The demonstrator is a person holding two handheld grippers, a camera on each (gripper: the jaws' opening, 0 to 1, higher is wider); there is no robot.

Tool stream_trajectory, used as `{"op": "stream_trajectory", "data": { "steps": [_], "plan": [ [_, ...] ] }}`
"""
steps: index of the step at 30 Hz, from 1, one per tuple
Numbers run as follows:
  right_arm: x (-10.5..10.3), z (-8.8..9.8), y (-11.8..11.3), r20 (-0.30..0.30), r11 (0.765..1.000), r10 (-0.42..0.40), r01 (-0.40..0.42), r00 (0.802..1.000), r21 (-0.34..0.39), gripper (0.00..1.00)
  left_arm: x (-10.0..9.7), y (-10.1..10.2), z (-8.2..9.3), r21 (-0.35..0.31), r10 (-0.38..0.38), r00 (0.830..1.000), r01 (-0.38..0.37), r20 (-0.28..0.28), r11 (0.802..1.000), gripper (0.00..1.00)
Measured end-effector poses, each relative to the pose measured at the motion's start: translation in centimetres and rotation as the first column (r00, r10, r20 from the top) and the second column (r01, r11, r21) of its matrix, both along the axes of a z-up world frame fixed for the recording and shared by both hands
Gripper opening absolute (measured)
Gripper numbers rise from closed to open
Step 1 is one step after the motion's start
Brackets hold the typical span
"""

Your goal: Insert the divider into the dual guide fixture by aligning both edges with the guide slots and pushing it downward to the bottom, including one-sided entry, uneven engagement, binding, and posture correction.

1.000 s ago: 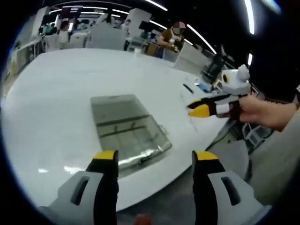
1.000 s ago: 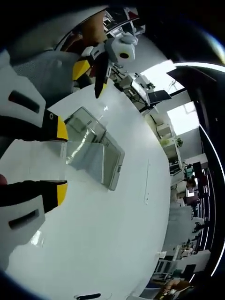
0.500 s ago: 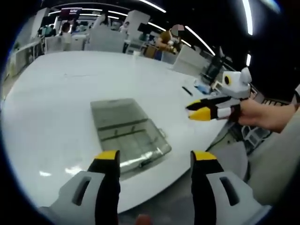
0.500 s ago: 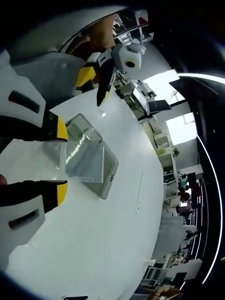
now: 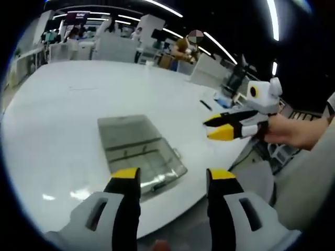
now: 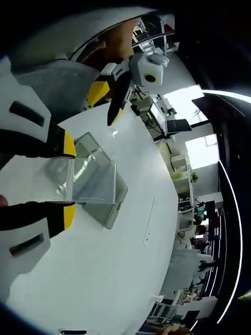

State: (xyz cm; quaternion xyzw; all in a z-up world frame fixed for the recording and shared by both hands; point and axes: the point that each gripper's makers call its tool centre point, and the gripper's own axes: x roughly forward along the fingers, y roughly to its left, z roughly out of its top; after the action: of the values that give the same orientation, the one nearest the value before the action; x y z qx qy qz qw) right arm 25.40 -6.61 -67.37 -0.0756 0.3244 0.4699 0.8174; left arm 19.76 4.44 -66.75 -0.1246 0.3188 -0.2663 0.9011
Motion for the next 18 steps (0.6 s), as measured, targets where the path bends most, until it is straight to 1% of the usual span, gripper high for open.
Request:
{"op": "stream_trajectory", "data": {
  "steps": [9, 12, 18],
  "plan": [
    [-0.6, 0.2, 0.9, 0.007, 1.000, 0.023, -0.023, 1.000, 0.013, 0.27, 0.8, -0.5, 0.5, -0.023, 0.016, 1.000, -0.016, 0.023, 1.000, 0.42],
    [-0.8, 0.5, 1.2, 0.015, 0.999, 0.033, -0.033, 0.999, 0.016, 0.27, 1.3, -0.8, 1.0, -0.045, 0.030, 0.999, -0.028, 0.032, 0.999, 0.40],
    [-1.2, 1.0, 1.9, 0.031, 0.998, 0.049, -0.050, 0.998, 0.027, 0.27, 2.1, -1.4, 1.8, -0.067, 0.040, 0.998, -0.037, 0.050, 0.997, 0.37]
  ]
}}
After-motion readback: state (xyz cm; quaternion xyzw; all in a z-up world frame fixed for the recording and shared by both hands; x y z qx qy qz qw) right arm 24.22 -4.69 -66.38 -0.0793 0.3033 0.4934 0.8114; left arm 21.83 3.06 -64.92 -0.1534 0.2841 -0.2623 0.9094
